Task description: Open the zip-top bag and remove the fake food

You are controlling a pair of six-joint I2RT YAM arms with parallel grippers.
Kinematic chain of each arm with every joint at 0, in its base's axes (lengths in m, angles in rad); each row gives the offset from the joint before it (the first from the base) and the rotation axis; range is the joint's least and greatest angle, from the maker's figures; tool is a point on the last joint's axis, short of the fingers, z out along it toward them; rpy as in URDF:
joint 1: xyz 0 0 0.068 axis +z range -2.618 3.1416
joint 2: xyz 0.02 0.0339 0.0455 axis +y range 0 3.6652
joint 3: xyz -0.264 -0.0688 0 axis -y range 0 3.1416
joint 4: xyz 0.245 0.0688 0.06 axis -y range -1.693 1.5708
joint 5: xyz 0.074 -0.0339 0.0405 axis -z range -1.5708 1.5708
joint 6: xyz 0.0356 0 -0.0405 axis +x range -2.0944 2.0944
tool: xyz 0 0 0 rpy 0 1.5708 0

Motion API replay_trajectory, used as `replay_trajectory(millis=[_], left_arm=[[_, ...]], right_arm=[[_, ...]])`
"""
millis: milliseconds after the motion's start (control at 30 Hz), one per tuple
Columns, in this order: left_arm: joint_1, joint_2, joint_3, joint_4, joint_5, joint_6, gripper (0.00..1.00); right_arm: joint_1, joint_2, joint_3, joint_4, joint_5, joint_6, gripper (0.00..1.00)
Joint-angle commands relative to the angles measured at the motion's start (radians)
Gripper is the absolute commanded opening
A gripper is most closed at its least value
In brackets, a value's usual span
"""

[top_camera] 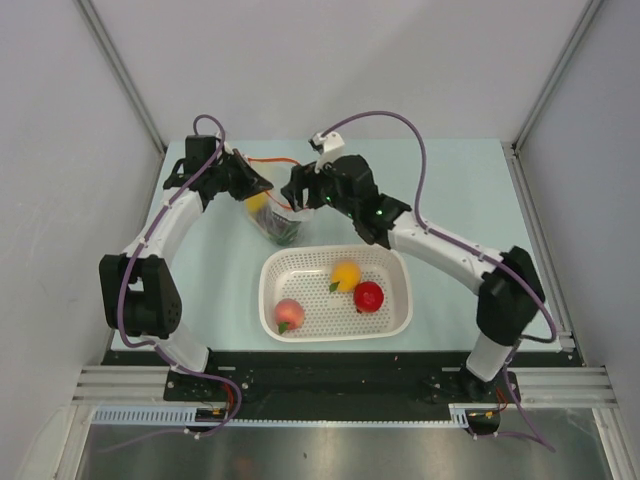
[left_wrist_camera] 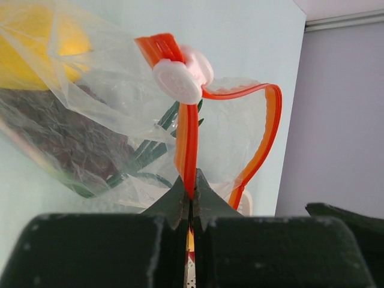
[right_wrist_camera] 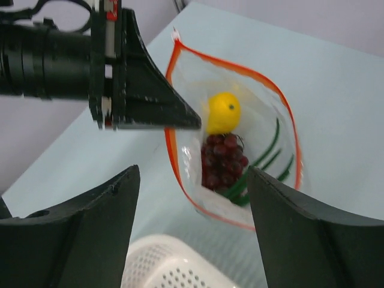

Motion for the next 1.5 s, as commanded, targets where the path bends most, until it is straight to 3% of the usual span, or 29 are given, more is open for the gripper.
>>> replay_trajectory(millis=[0,233,333,433,567,700,1033,1300,1467], left_arm=[[-0.009,-0.031,0.031,0.013,0.020,0.010,0.00],[-0.011,-0.038,0.017,0.008,0.017,0.014,0.00],[-0.011,-0.042,0.005,0.011,0.015,0.014,0.00],[-0.009,-0.042,-0.004,0.014,0.015,0.014,0.00],[-0.011,-0.042,-0.010,0.017,0.017,0.016,0.00],[-0.011,-0.044,-0.013,0.025,0.020,0.010,0.00],[-0.032,-0.036,-0.006,0.026,0.022,0.001,0.00],[-0.047,-0.030,-0.010,0.029,0.015,-0.001,0.00],[-0.047,-0.025,-0.012,0.016,0.008,0.013,0.00]], right_arm=[[-0.006,0.151,0.264,0.005,-0.055,0.025,0.73],[-0.046,0.475,0.744,-0.370,-0.061,0.108,0.43],[-0.055,0.547,0.822,-0.450,-0.096,0.139,0.36],[-0.055,0.543,0.778,-0.450,-0.113,0.163,0.35],[-0.060,0.517,0.641,-0.410,-0.100,0.194,0.35],[-0.077,0.553,0.673,-0.470,-0.080,0.203,0.35],[-0.081,0.702,0.859,-0.659,0.040,0.300,0.48],[-0.066,0.698,0.839,-0.679,0.091,0.297,0.54],[-0.052,0.639,0.784,-0.679,0.060,0.232,0.63]])
